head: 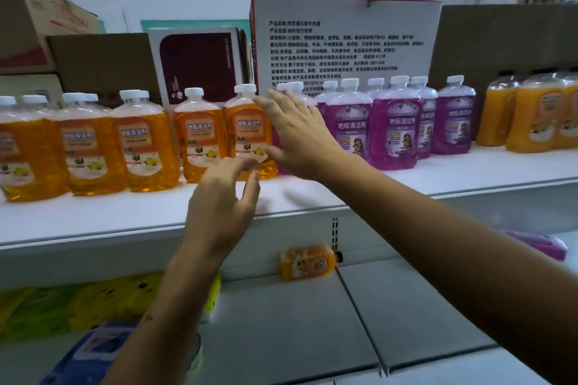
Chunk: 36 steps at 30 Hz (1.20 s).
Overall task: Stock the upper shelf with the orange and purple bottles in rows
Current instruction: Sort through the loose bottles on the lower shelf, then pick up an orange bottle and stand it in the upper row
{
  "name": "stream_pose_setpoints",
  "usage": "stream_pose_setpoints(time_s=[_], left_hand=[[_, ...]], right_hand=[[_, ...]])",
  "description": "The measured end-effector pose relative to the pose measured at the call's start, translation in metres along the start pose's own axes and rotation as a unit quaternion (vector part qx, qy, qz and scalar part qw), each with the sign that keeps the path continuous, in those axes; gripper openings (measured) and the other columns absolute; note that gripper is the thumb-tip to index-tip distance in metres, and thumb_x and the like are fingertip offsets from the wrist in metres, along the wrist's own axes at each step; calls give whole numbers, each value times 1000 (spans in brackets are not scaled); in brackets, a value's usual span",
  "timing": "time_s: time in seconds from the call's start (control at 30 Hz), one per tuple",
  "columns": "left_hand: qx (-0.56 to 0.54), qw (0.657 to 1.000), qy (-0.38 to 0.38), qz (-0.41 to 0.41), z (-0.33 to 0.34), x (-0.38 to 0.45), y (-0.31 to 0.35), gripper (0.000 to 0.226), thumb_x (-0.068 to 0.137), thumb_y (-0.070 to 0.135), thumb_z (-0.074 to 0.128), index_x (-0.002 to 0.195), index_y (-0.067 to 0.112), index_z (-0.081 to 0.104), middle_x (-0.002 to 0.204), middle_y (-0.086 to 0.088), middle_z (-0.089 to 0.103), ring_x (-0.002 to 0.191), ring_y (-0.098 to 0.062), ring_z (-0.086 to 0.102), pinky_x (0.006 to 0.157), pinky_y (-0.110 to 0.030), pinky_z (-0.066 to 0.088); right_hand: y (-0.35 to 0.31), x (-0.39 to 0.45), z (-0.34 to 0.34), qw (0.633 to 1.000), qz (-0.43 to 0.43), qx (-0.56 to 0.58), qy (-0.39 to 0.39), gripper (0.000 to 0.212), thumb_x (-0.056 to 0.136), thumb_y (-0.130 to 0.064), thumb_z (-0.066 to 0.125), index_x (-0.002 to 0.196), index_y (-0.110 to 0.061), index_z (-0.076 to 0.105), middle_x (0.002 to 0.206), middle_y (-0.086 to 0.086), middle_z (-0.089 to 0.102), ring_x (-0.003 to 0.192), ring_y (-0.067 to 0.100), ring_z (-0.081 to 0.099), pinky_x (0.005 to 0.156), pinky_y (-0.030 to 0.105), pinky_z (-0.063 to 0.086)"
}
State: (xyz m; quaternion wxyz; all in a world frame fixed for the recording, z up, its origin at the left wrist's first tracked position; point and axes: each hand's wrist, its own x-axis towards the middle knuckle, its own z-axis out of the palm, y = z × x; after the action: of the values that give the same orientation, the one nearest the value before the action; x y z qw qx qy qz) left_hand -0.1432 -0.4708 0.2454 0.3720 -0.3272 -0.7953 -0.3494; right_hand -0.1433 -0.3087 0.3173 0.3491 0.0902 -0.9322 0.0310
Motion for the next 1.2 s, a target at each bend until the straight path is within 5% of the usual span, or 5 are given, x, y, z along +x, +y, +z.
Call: stream_pose_setpoints(time_s=[0.17, 0.33, 0.67, 1.03, 1.2], left_hand=[[13, 993, 94, 70, 6, -61, 25, 33, 94, 16, 50, 120, 3, 65, 126, -16, 59, 123, -30, 50, 105, -28, 34], [-58, 995, 13, 79, 35, -117, 21, 32, 92, 15, 47, 116, 4, 66, 127, -14, 57, 123, -31, 48, 109, -29, 31], [-117, 973, -181, -89, 112, -188, -4, 34, 93, 16, 52, 126, 16, 60, 130, 1, 52, 126, -13, 40, 106, -6, 18], [-51, 943, -263, -197, 155, -189, -56, 55, 92, 13, 63, 143, 13, 42, 155, -9, 28, 143, -25, 24, 111, -33, 25], [37, 947, -294, -121, 225, -125, -90, 70, 86, 11, 72, 145, -1, 37, 152, -25, 32, 141, -40, 30, 114, -51, 32]], right_hand=[[-6, -92, -17, 973, -19, 223, 60, 62, 95, -20, 63, 151, -18, 36, 150, 0, 46, 139, 13, 41, 114, 30, 37], [-12, -213, 16, 911, 78, 368, 167, 48, 94, -12, 58, 140, -21, 49, 129, -12, 61, 123, 14, 59, 98, 27, 50], [8, -329, 112, 800, 404, 441, 40, 44, 98, -6, 55, 129, -38, 53, 117, -26, 62, 115, 3, 60, 93, 21, 52], [36, -293, 201, 732, 456, 506, 9, 44, 95, -6, 58, 127, -36, 55, 119, -11, 66, 103, 11, 68, 91, 35, 58], [72, -237, 262, 807, 417, 413, -68, 81, 89, -12, 71, 153, -21, 22, 147, 12, 35, 108, 13, 57, 91, 31, 56]])
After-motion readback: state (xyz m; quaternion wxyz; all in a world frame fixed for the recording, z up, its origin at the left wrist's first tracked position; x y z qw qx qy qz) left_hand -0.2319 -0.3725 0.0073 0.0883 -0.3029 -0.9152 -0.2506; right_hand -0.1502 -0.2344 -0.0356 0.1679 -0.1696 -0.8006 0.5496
